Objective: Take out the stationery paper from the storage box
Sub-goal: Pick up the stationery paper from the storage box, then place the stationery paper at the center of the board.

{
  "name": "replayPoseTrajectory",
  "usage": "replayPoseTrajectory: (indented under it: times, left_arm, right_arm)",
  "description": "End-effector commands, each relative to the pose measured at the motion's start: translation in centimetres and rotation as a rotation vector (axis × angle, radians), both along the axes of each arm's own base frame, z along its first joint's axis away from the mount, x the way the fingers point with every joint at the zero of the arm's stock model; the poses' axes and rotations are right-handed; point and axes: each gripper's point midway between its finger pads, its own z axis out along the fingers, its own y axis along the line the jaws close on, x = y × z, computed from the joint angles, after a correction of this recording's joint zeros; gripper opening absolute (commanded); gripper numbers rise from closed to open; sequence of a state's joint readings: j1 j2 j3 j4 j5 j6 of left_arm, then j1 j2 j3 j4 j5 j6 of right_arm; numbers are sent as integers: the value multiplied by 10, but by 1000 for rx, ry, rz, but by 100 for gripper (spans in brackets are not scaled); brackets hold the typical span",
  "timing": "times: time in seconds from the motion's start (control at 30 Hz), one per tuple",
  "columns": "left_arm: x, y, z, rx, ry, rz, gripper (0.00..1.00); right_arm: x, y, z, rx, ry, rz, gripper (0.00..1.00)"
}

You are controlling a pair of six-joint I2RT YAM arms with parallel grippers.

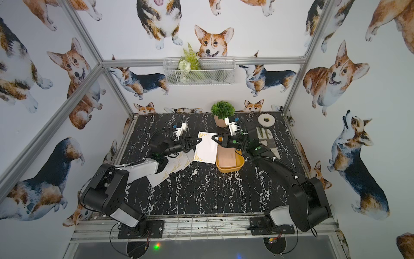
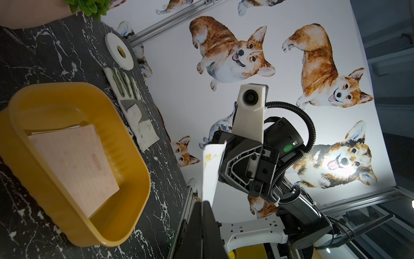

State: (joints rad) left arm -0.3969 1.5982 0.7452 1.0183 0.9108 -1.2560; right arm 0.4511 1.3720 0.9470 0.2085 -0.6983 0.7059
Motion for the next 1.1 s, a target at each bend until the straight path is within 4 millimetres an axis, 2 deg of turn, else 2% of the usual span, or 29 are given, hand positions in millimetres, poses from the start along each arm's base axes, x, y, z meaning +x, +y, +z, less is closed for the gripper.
replayPoseTrajectory:
  times: [0.0,0.07,0.1,0.17,0.23,0.3,0.33,0.37,0.4,0.43,0.47,0.6,0.73,0.8,0.83,0.9,1.07]
  left_arm:
    - [-4,2,5,-2,-24,-13,0]
    - [-4,3,3,9,-23,-9,0]
    - [-3,4,3,14,-23,-5,0]
    - [-1,9,0,36,-20,18,0]
    - [1,16,-6,79,-17,45,0]
    - [1,24,-22,177,9,81,0]
    - [1,30,-30,252,5,106,0]
    - [-1,37,-40,339,18,129,0]
    - [-1,46,-44,433,8,163,0]
    - [-4,57,-54,521,25,193,0]
    - [0,65,-46,562,3,227,0]
    - [8,107,-52,622,51,358,0]
    - [13,160,-89,816,160,497,0]
    - [21,176,-94,818,184,532,0]
    - [19,184,-110,817,226,536,0]
    - [25,194,-117,807,257,560,0]
    - [30,216,-135,890,316,616,0]
  right_arm:
    - [4,-2,3,-1,-10,-22,0]
    - [8,-5,0,-13,2,-47,47]
    - [7,-5,-1,-17,0,-37,42]
    - [6,-5,-2,-25,2,-33,7]
    - [7,-9,-5,-45,2,-59,0]
    - [7,-14,-8,-67,1,-81,0]
    - [7,-16,-9,-77,-2,-90,15]
    - [7,-19,-10,-88,-5,-98,51]
    - [6,-21,-12,-99,-2,-105,62]
    - [5,-23,-13,-110,-3,-110,68]
    - [4,-24,-14,-118,-5,-112,71]
    - [1,-28,-20,-144,-2,-122,75]
    - [-1,-32,-33,-184,23,-130,77]
    - [-2,-35,-41,-215,35,-134,77]
    - [-2,-37,-45,-233,40,-138,77]
    - [-2,-43,-53,-285,50,-155,78]
    - [-1,-71,-86,-536,78,-240,79]
